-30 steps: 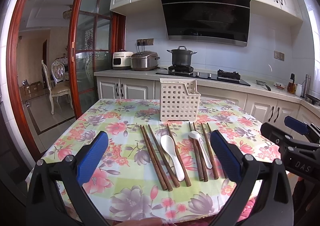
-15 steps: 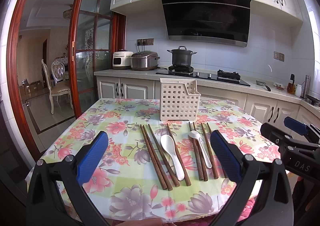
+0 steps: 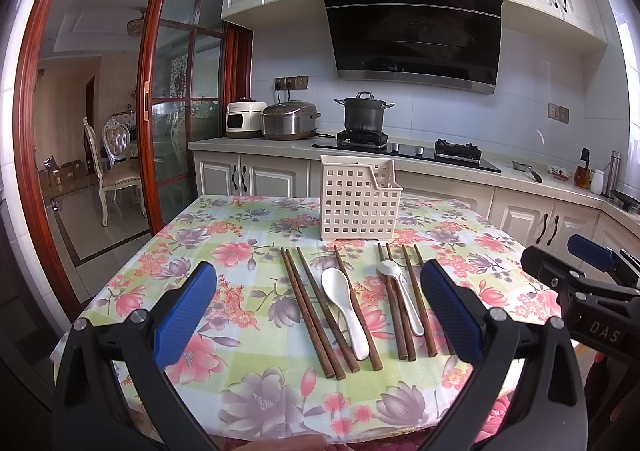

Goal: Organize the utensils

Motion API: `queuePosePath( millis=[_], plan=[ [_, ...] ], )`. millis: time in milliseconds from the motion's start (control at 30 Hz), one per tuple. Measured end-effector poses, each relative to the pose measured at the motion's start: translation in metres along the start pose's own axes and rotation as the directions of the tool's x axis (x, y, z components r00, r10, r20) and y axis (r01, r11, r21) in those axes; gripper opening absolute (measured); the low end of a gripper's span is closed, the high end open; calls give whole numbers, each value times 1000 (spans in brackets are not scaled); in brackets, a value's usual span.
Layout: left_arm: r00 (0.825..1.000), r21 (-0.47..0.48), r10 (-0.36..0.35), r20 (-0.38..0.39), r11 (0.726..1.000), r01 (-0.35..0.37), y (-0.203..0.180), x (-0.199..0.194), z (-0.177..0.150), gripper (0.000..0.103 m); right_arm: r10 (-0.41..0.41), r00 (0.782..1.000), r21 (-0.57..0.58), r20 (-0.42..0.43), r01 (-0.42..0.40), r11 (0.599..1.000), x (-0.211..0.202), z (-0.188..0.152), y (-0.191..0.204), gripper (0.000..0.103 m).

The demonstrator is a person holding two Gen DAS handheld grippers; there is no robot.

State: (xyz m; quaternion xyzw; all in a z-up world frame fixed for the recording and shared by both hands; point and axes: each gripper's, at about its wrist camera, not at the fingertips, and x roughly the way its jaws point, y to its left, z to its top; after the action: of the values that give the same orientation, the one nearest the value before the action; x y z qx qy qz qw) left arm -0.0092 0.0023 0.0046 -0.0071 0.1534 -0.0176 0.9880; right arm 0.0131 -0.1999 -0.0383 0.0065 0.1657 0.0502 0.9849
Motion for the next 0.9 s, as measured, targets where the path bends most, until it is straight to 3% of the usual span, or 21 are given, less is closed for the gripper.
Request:
queuePosePath(
  millis=[900],
  plan=[
    [1000, -3, -5, -1, 1000, 5, 1, 0, -1, 99, 0, 1000, 6, -7, 0, 1000, 1, -4, -1, 85]
  ],
)
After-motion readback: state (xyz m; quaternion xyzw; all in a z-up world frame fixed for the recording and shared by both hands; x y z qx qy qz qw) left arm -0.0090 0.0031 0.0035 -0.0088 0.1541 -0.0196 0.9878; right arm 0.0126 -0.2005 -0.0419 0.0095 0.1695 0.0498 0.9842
